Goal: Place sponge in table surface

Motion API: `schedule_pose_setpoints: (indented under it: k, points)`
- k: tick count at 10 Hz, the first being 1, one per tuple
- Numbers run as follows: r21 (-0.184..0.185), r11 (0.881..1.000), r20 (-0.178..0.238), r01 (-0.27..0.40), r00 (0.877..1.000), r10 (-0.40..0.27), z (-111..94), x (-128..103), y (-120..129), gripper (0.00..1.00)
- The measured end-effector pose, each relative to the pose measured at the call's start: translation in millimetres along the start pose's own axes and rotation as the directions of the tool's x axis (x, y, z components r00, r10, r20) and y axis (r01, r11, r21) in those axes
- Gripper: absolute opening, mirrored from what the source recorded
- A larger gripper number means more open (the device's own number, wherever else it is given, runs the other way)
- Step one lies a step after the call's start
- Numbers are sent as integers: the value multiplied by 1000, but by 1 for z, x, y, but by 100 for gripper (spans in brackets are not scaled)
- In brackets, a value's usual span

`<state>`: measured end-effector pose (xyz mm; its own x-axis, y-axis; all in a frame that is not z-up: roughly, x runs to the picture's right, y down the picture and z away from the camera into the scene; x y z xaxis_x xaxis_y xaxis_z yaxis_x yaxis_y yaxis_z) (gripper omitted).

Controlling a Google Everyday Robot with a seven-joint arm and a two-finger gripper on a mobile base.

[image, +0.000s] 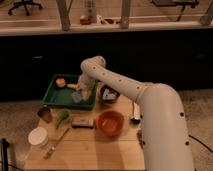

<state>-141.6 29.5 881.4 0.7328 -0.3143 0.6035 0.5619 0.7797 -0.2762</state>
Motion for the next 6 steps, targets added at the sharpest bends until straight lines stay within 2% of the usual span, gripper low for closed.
schedule_pose_setpoints:
  k: [6]
  points:
    - [-10, 998, 28, 56, 998, -55, -9, -17, 2, 2]
